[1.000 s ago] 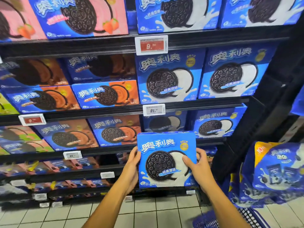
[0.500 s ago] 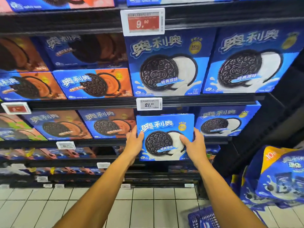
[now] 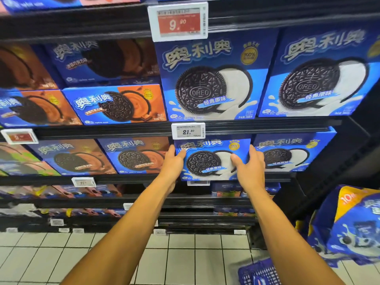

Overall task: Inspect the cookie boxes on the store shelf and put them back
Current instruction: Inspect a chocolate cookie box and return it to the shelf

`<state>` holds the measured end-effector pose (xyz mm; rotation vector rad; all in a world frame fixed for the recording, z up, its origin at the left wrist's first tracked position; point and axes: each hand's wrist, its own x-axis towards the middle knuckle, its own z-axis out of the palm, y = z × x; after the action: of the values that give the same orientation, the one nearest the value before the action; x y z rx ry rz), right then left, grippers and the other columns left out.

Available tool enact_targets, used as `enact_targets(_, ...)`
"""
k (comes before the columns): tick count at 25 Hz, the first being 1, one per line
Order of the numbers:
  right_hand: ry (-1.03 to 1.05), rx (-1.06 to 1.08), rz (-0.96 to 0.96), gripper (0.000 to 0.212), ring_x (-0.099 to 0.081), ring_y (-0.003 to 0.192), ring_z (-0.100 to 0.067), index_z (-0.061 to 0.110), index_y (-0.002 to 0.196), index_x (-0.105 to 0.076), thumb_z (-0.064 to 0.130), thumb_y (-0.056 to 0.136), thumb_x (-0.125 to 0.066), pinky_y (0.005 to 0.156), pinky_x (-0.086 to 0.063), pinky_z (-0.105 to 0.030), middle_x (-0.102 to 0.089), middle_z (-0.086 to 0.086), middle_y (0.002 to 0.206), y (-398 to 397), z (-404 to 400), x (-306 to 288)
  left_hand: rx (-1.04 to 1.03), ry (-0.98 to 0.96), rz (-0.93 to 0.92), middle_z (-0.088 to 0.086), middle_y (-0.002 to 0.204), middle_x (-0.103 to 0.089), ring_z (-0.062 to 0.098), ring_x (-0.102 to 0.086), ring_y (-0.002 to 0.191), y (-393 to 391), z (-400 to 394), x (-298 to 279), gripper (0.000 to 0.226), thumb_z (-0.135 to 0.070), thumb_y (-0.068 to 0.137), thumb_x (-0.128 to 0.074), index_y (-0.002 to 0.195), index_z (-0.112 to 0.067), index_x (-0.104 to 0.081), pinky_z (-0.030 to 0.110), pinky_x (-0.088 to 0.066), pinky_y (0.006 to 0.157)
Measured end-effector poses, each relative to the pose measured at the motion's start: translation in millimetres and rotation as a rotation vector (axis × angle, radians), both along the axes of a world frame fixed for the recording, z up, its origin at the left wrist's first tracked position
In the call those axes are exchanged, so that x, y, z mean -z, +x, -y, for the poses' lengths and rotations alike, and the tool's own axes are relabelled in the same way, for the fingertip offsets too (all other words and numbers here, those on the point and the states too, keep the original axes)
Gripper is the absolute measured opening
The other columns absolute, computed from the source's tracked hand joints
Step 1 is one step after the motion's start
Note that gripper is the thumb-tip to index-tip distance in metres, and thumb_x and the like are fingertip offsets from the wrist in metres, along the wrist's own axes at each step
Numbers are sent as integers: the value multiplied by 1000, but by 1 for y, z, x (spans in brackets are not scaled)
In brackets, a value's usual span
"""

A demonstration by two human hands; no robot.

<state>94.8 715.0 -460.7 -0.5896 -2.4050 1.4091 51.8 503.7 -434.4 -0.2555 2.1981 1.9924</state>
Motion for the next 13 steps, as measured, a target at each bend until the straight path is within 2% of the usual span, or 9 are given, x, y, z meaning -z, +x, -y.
enact_targets(1, 10, 0, 5, 48, -45, 125, -27, 17, 140, -49, 34, 97, -62, 96, -39, -36, -43, -6, 138, -1, 0, -2, -5, 7, 1, -3, 113, -65, 4, -64, 91, 1, 0, -2, 18, -14, 103, -45, 116, -24, -53, 19, -50, 67)
enact_targets(3, 3, 8, -15, 41, -52, 110, -23, 15, 134, -53, 34, 98, -62, 87, -37, -31, -44, -7, 136, -3, 0, -4, -16, 13, 11, -6, 105, -66, 4, -64, 87, -1, -1, -5, 16, -12, 103, -45, 107, -26, -54, 17, -49, 62)
enact_targets(4, -5, 20, -25, 37, -53, 98, -19, 14, 130, -55, 33, 99, -61, 83, -36, -29, -45, -7, 134, -3, 1, -3, -16, 18, 18, -6, 104, -66, 6, -64, 88, -2, -1, -7, 16, -12, 102, -46, 102, -26, -54, 16, -50, 63)
enact_targets(6, -26, 54, -44, 29, -50, 80, -12, 11, 122, -59, 30, 100, -60, 77, -34, -28, -47, -10, 129, -2, 6, -2, -4, 25, 32, -3, 110, -65, 12, -64, 97, -3, -2, -9, 15, -13, 101, -48, 100, -27, -53, 22, -51, 75)
enact_targets(7, -42, 66, -48, 30, -50, 80, -12, 9, 122, -58, 29, 100, -59, 77, -34, -28, -48, -12, 129, -2, 9, -1, -3, 29, 42, -1, 113, -65, 14, -63, 100, -4, -2, -10, 13, -14, 101, -49, 101, -27, -53, 27, -50, 77)
enact_targets(10, -80, 94, -39, 39, -48, 92, -22, 1, 127, -54, 30, 101, -57, 78, -33, -30, -49, -13, 128, -7, 15, -1, -28, 37, 57, 0, 109, -67, 12, -65, 86, -4, -1, -10, 10, -15, 99, -52, 100, -25, -52, 22, -46, 59)
enact_targets(13, -114, 117, -37, 18, -42, 93, -22, 9, 109, -52, 24, 100, -55, 77, -31, -32, -47, -8, 117, -12, 15, -2, -56, 104, 91, -4, 100, -68, 3, -67, 74, -6, -1, -12, 9, -11, 98, -53, 102, -19, -53, 19, -48, 56)
